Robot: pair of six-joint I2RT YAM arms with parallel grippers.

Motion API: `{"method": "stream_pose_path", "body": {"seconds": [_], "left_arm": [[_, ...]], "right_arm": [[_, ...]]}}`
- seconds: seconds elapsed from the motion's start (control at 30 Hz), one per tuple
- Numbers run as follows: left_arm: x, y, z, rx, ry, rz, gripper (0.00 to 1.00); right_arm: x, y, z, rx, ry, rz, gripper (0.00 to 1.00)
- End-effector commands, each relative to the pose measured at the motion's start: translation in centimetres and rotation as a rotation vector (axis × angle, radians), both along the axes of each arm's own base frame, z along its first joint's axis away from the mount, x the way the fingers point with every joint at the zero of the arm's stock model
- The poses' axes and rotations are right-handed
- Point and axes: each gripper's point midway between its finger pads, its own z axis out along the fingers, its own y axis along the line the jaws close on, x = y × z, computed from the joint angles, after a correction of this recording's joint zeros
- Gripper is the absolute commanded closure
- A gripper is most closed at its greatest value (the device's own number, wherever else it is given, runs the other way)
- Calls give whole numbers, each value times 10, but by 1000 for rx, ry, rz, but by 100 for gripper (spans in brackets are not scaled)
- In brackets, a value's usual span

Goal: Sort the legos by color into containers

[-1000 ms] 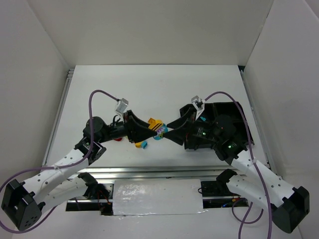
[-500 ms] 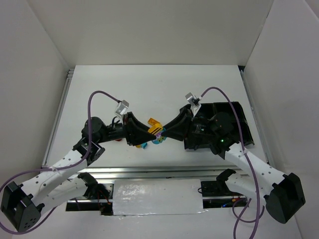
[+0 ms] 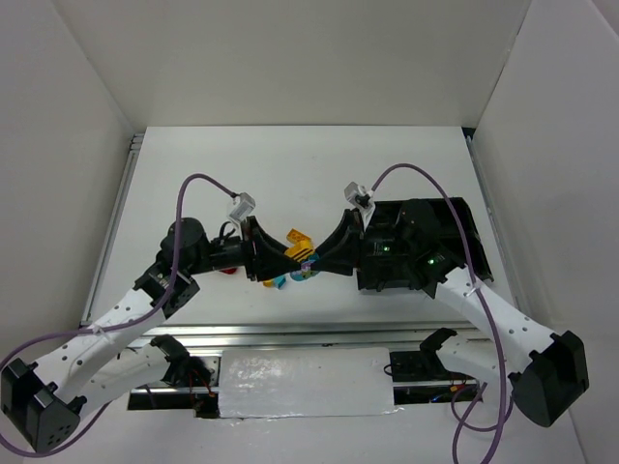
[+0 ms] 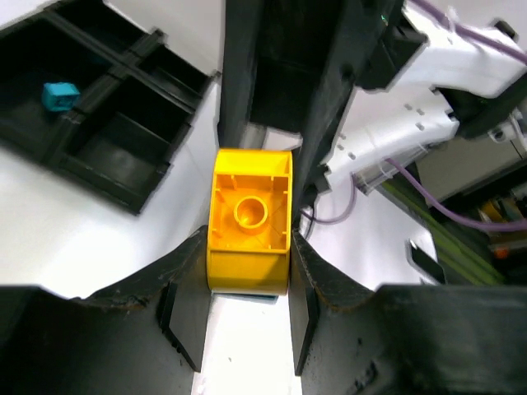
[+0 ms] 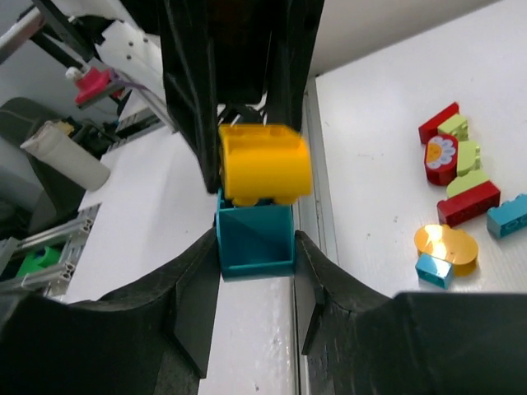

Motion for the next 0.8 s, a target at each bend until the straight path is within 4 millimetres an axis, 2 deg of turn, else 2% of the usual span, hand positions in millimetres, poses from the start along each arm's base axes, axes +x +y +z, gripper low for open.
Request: {"method": "stream_pose_path", "body": {"seconds": [0.0, 0.1, 0.2, 0.23, 0.3, 0.33, 0.4, 0.43, 0.47, 0.5, 0.53, 0.57, 0.6, 0.63, 0.67, 0.73, 0.77], "left_arm": [[25, 14, 54, -103, -98, 134, 100], [29, 15, 55, -126, -88, 121, 100], [36, 20, 59, -130, -94, 148, 100], [39, 22, 61, -131, -95, 167, 100], [45, 27, 63, -124, -91, 214, 100], [46, 31, 65, -129, -94, 235, 100], [59, 38, 60, -103, -68, 326, 100], [64, 43, 57, -89, -55, 365, 100], [68, 47, 50, -48, -33, 401, 100], [73, 50, 47, -32, -29, 434, 100], [74, 51, 43, -12, -24, 439, 100], [75, 51, 41, 4, -29, 442, 100], [76, 53, 36, 19, -17, 450, 100], [76, 52, 32, 28, -5, 450, 100], [76, 52, 30, 33, -3, 447, 100], [75, 51, 25, 41, 6, 436, 100], [74, 50, 23, 45, 10, 428, 100]], "right_arm": [[1, -6, -49, -118, 49, 34, 100], [8, -5, -59, -131, 69, 19, 100], [25, -8, -68, -153, 88, -60, 100], [37, -13, -69, -154, 110, -119, 100], [46, -21, -71, -141, 121, -172, 100], [59, -27, -68, -125, 136, -240, 100], [79, -37, -65, -129, 139, -377, 100], [108, -54, -74, -165, 176, -589, 100], [125, -65, -63, -172, 169, -697, 100], [141, -79, -66, -189, 234, -829, 100], [164, -116, -91, -293, 314, -1082, 100], [175, -137, -98, -330, 356, -1189, 100], [188, -152, -87, -328, 387, -1285, 100], [189, -169, -117, -455, 473, -1338, 100], [201, -188, -110, -467, 480, -1428, 100], [203, -204, -129, -551, 541, -1488, 100], [207, -210, -126, -549, 545, -1509, 100]]}}
